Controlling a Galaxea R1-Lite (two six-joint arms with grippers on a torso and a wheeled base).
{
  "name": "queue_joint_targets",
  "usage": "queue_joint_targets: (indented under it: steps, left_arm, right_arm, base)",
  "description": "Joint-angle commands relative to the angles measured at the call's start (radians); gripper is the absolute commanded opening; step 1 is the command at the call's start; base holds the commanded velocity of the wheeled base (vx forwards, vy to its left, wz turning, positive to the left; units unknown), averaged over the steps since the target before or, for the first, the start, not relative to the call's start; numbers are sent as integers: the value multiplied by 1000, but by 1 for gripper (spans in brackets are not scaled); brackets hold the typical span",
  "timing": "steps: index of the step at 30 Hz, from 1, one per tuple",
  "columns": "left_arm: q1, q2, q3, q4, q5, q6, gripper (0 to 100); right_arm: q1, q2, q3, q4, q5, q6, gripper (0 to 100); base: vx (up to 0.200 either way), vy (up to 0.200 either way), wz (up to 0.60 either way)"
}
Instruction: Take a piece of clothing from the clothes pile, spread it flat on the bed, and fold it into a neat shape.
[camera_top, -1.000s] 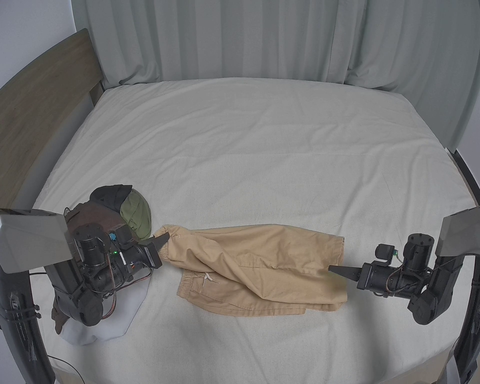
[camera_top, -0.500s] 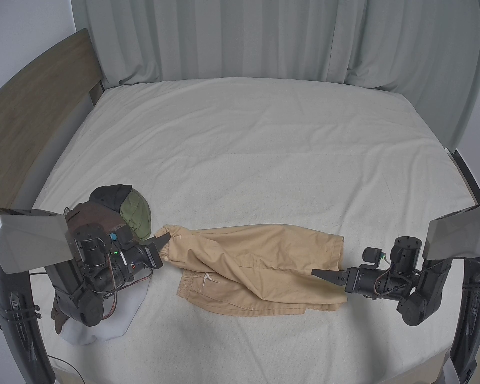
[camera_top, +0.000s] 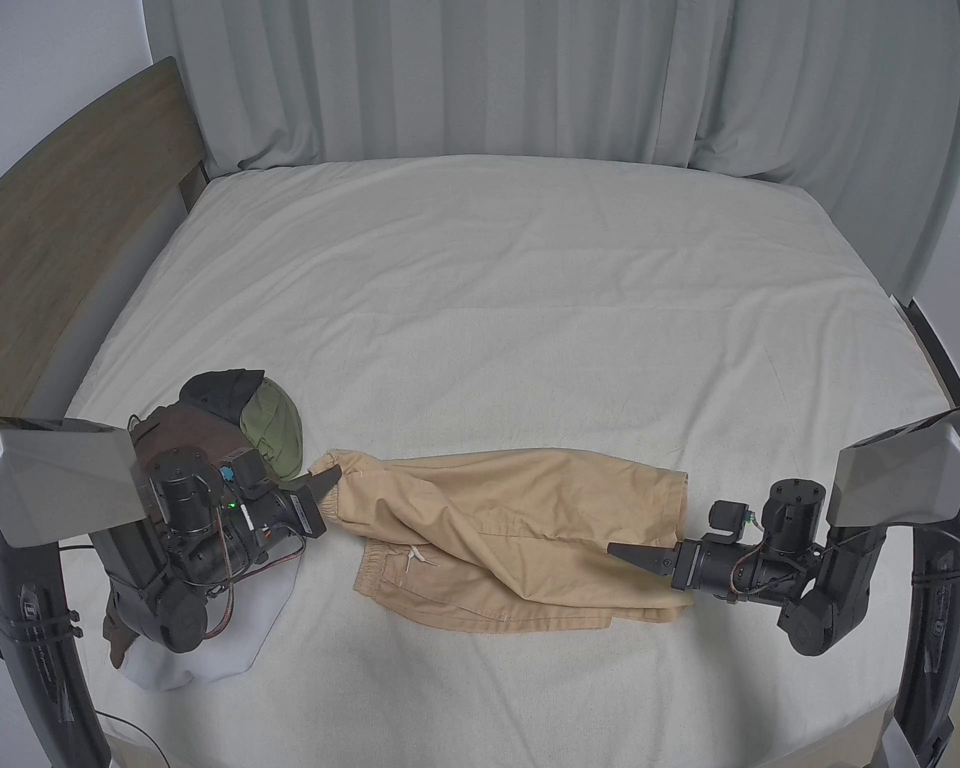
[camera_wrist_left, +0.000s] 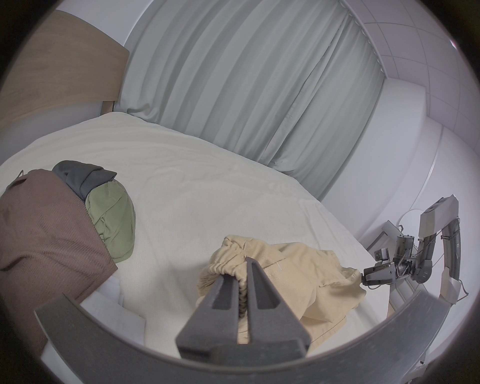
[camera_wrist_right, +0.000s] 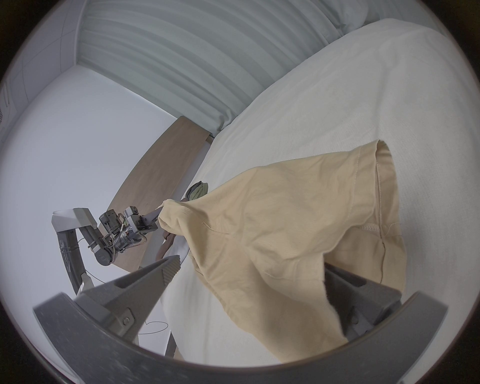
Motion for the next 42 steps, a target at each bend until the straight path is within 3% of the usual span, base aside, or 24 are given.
queue_joint_targets:
  steps: [1,2,22,23,37,38,42]
  left_arm:
    - [1,1,-2,-1,0,0,0]
    - [1,1,-2,-1,0,0,0]
    - [6,3,-2,-1,0,0,0]
    - [6,3,-2,-1,0,0,0]
    - [6,4,0,-1,0,0,0]
    - [6,4,0,-1,0,0,0]
    - [4,6,0,-1,0,0,0]
  right_arm:
    - [0,8,-6,-1,0,0,100]
    - [0,8,-6,-1,0,0,0]
    - [2,0,-9,-1,-39,-32,0]
    - [2,2,-9,-1,-40,-32,100]
    - [-7,-2,-18,-1,-43,-32,100]
    - [-7,-2,-17,-1,-43,-32,0]
    - [-9,-3,-20,-3,-43,-32,0]
  base:
    - [0,0,0]
    - [0,0,0]
    - [0,0,0]
    - [0,0,0]
    - [0,0,0]
    - [0,0,0]
    - [0,0,0]
